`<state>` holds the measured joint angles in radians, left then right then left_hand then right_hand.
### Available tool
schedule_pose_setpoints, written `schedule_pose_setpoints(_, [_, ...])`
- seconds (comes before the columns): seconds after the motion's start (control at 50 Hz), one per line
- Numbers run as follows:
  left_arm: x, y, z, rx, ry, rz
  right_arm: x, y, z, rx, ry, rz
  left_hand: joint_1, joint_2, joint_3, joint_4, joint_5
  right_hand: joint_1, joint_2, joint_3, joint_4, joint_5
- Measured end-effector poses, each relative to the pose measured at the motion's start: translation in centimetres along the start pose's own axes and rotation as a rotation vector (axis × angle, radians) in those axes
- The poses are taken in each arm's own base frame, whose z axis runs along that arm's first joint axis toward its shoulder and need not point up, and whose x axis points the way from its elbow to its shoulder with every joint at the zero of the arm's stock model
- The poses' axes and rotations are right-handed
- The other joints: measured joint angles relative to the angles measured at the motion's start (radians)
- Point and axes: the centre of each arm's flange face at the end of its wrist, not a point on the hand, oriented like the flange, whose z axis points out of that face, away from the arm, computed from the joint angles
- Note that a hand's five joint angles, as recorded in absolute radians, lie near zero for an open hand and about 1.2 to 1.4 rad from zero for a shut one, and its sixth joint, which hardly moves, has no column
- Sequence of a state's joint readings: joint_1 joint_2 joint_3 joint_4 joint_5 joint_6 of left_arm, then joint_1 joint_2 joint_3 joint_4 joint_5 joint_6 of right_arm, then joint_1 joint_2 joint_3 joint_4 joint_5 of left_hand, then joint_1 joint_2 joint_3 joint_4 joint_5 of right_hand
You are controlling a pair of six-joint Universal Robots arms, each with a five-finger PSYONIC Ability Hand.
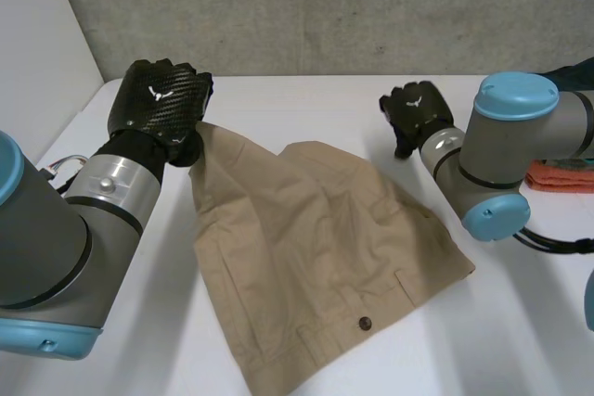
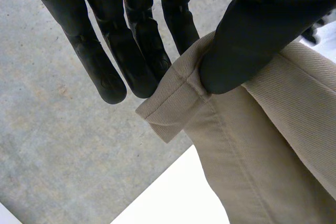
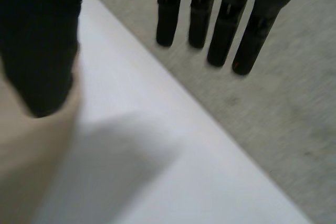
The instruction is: Fold the laundry.
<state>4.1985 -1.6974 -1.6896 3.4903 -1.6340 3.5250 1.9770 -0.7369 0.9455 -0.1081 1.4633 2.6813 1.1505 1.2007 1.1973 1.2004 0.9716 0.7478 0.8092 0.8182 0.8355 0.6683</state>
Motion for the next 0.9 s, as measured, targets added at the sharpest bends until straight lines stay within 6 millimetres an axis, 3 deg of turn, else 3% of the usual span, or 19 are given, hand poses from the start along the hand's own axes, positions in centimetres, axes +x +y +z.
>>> schedule_pose_setpoints(0.02, [0.0, 0.0, 0.1, 0.0, -0.001, 0.0, -0.5, -0.1, -1.1, -0.043, -0.031, 0.018, 0.0, 0.0, 0.0, 0.0, 0.0, -0.321, -0.334, -0.331, -0.348, -0.354])
schedule_pose_setpoints(0.06, [-0.1, 0.1, 0.2, 0.002, -0.004, 0.0, -0.6, -0.1, -2.4, -0.086, -0.055, 0.042, 0.0, 0.0, 0.0, 0.0, 0.0, -0.404, -0.439, -0.448, -0.46, -0.47])
schedule_pose_setpoints(0.22, [0.0, 0.4, 1.1, 0.013, -0.011, 0.0, -0.5, 1.1, -7.8, -0.231, -0.163, 0.16, 0.0, 0.0, 0.0, 0.0, 0.0, -0.417, -0.445, -0.477, -0.498, -0.501])
schedule_pose_setpoints(0.34, [0.2, 0.9, 1.4, 0.008, -0.009, 0.0, -1.5, 2.5, -9.5, -0.289, -0.253, 0.23, 0.0, 0.0, 0.0, 0.0, 0.0, -0.417, -0.445, -0.477, -0.497, -0.501])
schedule_pose_setpoints(0.48, [0.3, 1.3, 1.3, -0.001, -0.006, 0.0, -2.5, 4.2, -9.2, -0.335, -0.287, 0.286, 0.0, 0.0, 0.0, 0.0, 0.0, -0.403, -0.443, -0.448, -0.472, -0.468])
schedule_pose_setpoints(0.54, [0.3, 1.3, 1.3, -0.004, -0.005, 0.0, -2.8, 4.7, -8.8, -0.34, -0.29, 0.293, 0.0, 0.0, 0.0, 0.0, 0.0, -0.164, -0.197, -0.201, -0.222, -0.247])
schedule_pose_setpoints(0.58, [0.3, 1.4, 1.3, -0.006, -0.005, -0.001, -2.9, 4.9, -8.5, -0.339, -0.29, 0.294, 0.0, 0.0, 0.0, 0.0, 0.0, -0.164, -0.197, -0.201, -0.222, -0.247])
schedule_pose_setpoints(0.6, [0.4, 1.4, 1.2, -0.007, -0.004, -0.001, -3.0, 5.2, -8.2, -0.336, -0.29, 0.293, 0.0, 0.0, 0.0, 0.0, 0.0, 0.065, 0.095, 0.081, 0.064, 0.032])
schedule_pose_setpoints(0.66, [0.4, 1.5, 1.2, -0.008, -0.003, -0.002, -3.2, 5.6, -7.7, -0.327, -0.289, 0.291, 0.0, 0.0, 0.0, 0.0, 0.0, 0.239, 0.322, 0.298, 0.296, 0.254])
schedule_pose_setpoints(0.8, [0.4, 1.5, 1.2, -0.01, -0.002, -0.002, -3.1, 5.4, -7.1, -0.288, -0.277, 0.281, 0.0, 0.0, 0.0, 0.0, 0.0, 0.3, 0.365, 0.351, 0.353, 0.298])
schedule_pose_setpoints(0.9, [0.5, 1.4, 1.1, -0.008, -0.001, -0.003, -2.3, 4.3, -6.3, -0.224, -0.248, 0.267, 0.0, 0.0, 0.0, 0.0, 0.0, 0.313, 0.365, 0.359, 0.353, 0.303])
